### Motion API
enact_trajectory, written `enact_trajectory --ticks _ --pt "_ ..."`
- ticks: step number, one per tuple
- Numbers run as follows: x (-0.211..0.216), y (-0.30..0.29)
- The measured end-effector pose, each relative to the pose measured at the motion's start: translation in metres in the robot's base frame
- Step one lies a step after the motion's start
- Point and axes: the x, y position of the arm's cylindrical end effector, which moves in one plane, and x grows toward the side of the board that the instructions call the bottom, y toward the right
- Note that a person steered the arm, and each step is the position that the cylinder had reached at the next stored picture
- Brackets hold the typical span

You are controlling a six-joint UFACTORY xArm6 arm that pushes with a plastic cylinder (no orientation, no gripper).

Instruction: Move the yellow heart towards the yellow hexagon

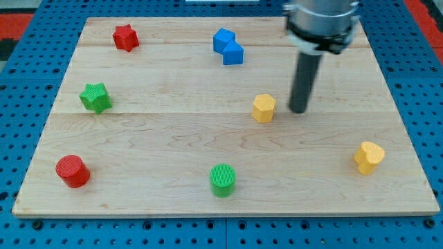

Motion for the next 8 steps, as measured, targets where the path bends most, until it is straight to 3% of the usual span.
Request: enact_trajectory --ticks 1,2,3,4,5,8 --pt "-0.001 0.076" --pt "0.028 0.137" --pt "0.101 0.152" --pt "0.157 0.123" --pt "0.155 0.056" --pt "0.126 0.101"
